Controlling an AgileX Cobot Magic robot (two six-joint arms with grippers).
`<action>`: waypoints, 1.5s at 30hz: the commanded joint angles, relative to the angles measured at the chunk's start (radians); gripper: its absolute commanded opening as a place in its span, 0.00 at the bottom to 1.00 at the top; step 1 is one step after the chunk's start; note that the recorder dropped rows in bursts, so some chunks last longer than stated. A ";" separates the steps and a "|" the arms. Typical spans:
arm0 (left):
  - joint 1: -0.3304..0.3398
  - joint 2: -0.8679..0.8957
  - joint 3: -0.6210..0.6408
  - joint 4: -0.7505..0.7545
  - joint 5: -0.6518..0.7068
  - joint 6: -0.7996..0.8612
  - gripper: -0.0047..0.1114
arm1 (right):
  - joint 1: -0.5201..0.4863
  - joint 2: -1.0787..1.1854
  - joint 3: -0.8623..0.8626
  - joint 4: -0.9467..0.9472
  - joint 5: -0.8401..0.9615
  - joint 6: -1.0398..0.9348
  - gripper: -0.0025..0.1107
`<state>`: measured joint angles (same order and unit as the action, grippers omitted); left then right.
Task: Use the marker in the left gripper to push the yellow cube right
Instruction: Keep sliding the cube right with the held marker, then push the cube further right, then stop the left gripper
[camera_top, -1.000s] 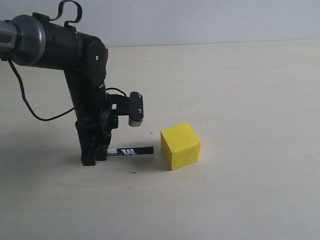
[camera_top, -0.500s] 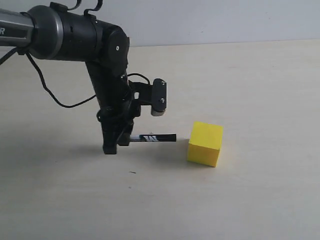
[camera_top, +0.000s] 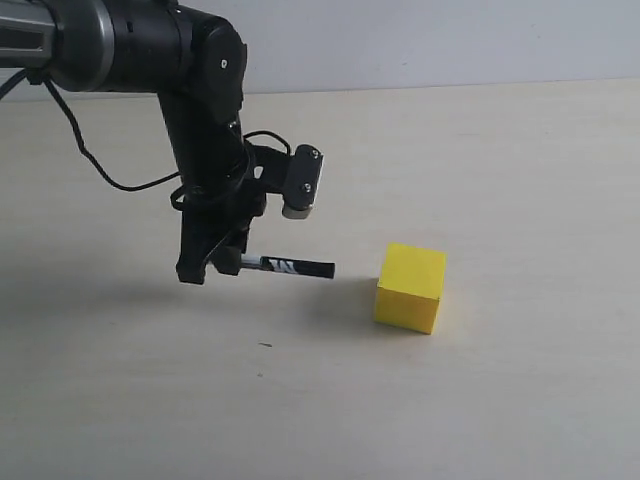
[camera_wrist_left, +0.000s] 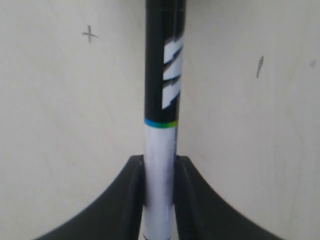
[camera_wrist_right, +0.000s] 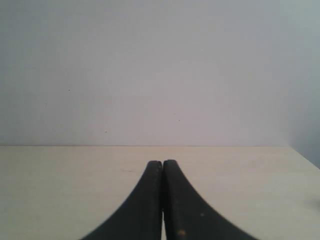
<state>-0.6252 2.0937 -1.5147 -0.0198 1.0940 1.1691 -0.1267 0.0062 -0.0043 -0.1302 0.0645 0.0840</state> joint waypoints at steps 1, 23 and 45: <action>-0.005 0.070 -0.042 0.043 0.058 -0.026 0.04 | -0.007 -0.006 0.004 -0.002 -0.003 -0.001 0.02; -0.142 0.133 -0.175 0.011 0.127 -0.224 0.04 | -0.007 -0.006 0.004 -0.002 -0.003 -0.001 0.02; -0.201 0.169 -0.232 0.063 0.086 -0.289 0.04 | -0.007 -0.006 0.004 -0.002 -0.006 -0.001 0.02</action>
<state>-0.8473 2.2628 -1.7402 0.0000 1.1294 0.8854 -0.1267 0.0062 -0.0043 -0.1302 0.0645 0.0840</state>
